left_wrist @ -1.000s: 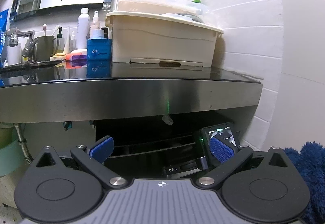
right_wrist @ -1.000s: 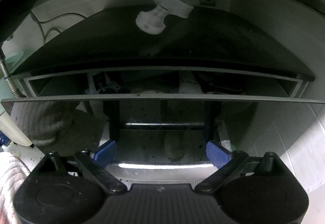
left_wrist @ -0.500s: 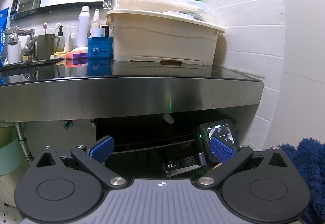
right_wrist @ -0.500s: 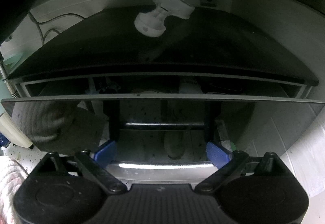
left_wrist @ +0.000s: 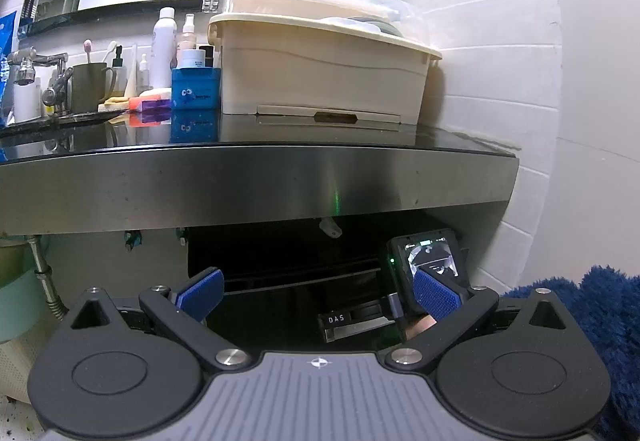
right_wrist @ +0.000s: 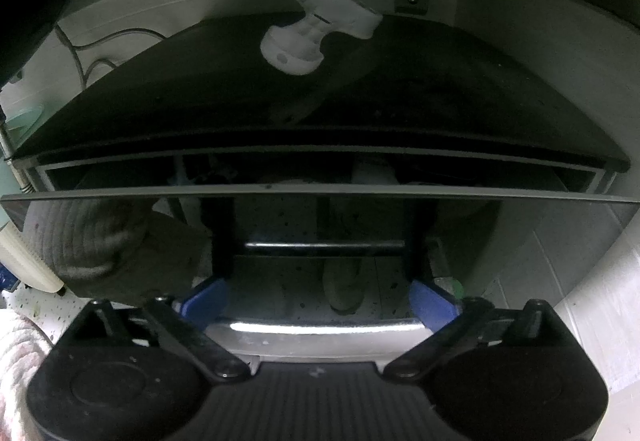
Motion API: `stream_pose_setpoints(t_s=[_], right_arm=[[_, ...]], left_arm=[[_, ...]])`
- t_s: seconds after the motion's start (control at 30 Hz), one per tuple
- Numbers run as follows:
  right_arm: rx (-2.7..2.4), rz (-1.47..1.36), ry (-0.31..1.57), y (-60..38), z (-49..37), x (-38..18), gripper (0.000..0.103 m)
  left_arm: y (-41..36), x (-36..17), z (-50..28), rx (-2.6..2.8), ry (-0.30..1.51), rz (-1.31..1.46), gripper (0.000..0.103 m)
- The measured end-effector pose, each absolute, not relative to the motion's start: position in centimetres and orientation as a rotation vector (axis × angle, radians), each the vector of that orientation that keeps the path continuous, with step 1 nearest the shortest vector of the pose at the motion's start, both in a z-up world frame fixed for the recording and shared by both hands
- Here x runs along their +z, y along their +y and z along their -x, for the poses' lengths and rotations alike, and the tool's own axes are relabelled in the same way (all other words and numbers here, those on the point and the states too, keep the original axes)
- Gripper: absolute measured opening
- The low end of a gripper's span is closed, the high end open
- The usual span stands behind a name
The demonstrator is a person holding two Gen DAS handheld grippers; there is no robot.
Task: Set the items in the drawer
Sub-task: 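Keep pushing the drawer front with the right tool until shut, then back the right tool away from the closed drawer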
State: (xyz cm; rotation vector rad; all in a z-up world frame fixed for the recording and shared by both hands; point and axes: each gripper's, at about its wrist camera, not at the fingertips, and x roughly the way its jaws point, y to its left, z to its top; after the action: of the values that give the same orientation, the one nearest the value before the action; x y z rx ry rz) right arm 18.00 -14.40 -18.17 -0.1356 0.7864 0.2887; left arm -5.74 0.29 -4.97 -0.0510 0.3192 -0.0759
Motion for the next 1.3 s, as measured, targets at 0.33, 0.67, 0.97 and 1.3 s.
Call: stream_pose_setpoints(t_s=[0.33,0.67,0.97,1.3], right_arm=[[0.284,0.131,0.754,-13.9,-19.4,-18.5,0.099],[0.288,0.13,0.739,-13.5,-20.7,-18.5,0.1],[0.286,0.125,0.728,-13.4,-20.6,-18.5,0.099],[0.344,0.014,0.671,-15.4,-18.6,-16.7,0.099]], left_arm=[[0.6,-5.1,5.7,-0.067,0.321,0.063,0.102],[0.8,-5.2,5.9,-0.101,0.317,0.084,0.102],[0.3,-5.0,6.3,-0.114,0.292,0.052,0.103],[0.5,-5.2,5.7,-0.089,0.311,0.05,0.103]])
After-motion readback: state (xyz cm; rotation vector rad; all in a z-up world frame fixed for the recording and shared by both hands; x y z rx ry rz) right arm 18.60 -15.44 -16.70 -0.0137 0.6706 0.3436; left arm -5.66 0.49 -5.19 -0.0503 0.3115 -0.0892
